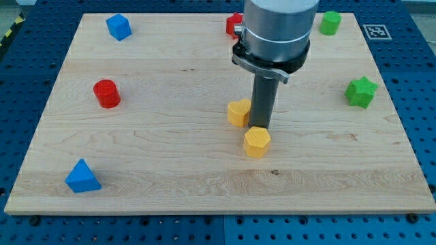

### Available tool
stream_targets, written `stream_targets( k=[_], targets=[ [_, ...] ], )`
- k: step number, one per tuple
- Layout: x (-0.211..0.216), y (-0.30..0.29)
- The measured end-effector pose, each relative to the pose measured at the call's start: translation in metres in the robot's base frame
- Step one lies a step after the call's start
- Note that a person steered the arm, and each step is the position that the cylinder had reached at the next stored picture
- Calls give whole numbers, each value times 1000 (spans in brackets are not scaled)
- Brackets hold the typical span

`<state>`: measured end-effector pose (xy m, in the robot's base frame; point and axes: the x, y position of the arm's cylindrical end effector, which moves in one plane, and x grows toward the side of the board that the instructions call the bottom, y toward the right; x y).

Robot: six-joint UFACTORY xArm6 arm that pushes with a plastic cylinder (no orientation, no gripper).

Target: Push the hexagon diagonal to the green star

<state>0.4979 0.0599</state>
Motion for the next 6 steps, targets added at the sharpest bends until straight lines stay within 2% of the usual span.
stream_targets(
  k=[2,5,6],
  targets=[
    [11,0],
    [52,2],
    [51,0]
  ],
)
